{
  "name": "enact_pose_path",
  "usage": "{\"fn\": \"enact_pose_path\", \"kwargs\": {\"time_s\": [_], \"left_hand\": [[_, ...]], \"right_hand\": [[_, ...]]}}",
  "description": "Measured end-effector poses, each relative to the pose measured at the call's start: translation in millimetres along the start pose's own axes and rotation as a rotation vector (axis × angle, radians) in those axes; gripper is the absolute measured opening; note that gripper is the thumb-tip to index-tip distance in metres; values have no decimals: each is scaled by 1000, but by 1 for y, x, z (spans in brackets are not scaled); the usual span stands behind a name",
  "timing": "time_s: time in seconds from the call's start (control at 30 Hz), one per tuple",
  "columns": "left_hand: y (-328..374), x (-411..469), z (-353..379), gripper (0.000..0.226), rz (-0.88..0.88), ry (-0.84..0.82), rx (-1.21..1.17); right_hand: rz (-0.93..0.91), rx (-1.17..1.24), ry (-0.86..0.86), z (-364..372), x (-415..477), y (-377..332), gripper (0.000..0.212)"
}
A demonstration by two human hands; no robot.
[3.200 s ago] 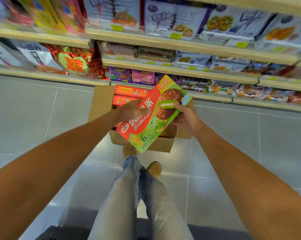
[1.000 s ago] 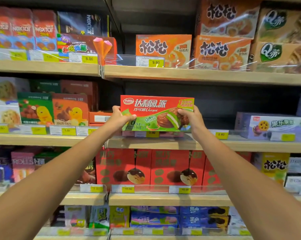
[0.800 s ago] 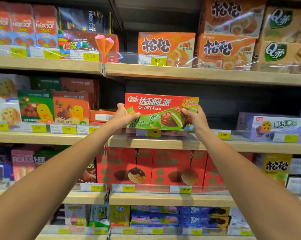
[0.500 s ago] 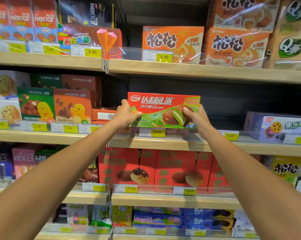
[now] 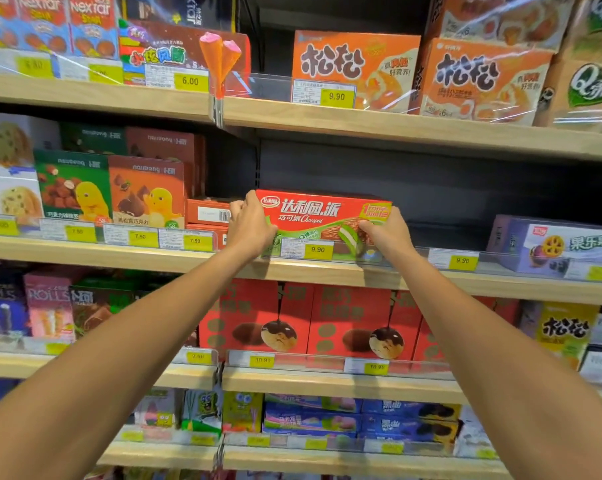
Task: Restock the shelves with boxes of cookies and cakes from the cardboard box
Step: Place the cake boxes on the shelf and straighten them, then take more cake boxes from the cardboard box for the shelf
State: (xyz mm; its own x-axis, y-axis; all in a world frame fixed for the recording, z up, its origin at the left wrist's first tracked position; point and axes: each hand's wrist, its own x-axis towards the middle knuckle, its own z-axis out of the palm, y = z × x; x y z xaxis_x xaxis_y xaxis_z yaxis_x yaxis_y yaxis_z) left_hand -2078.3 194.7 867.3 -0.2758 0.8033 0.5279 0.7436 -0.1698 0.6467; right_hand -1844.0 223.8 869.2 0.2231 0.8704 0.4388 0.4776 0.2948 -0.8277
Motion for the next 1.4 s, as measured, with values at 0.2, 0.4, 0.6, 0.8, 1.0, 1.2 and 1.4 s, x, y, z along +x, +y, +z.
{"fn": "enact_pose_path", "kwargs": {"time_s": [0.2, 0.4, 0.6, 0.8, 1.0, 1.2, 1.4], "left_hand": [[-1, -22, 8, 86, -21, -67, -112], [7, -67, 26, 64, -127, -11, -226], [-4, -122, 54, 33, -61, -36, -381], [-33, -197, 110, 20, -183, -405, -478], [-97, -310, 186, 20, -401, -892, -346], [-184, -422, 250, 15, -563, -1161, -96], [-274, -538, 299, 41, -717, -1245, 130]], "right_hand": [[-45, 2, 63, 5, -23, -1, 37], [89, 268, 207, 4, -62, 1, 51], [232, 411, 191, 16, -113, 45, 17], [392, 305, -5, 21, -185, 133, 30], [656, 133, -181, 28, -271, 270, 34], [953, 45, -302, 32, -367, 387, 34], [1205, -19, -409, 61, -460, 494, 39]]}}
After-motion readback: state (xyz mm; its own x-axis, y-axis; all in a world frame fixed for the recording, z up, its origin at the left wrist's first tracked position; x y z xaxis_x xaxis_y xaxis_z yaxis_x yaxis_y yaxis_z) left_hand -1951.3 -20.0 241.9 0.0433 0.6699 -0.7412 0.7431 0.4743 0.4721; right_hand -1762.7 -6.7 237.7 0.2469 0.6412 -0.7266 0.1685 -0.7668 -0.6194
